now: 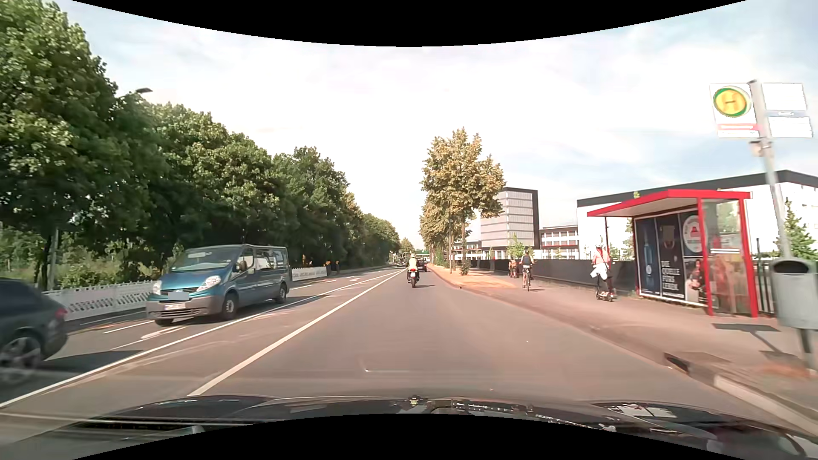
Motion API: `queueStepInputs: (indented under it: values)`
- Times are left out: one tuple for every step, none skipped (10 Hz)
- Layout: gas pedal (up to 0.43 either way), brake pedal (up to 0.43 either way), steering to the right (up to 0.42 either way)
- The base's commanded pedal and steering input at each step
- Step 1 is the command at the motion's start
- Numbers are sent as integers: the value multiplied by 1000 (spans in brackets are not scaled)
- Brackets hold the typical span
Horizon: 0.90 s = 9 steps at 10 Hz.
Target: Follow the waypoints while adhering to traffic rules and regulations
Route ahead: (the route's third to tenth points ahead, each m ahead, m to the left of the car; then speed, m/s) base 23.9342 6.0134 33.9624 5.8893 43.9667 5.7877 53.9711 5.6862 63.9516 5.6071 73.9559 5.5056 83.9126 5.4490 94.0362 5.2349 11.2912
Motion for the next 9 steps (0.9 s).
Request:
queueStepInputs:
  values:
    - [169, 0, -11]
    - [169, 0, -11]
    - [169, 0, -11]
    - [169, 0, -11]
    - [169, 0, -9]
    - [169, 0, -8]
    - [169, 0, -8]
    - [169, 0, -7]
    - [169, 0, -7]
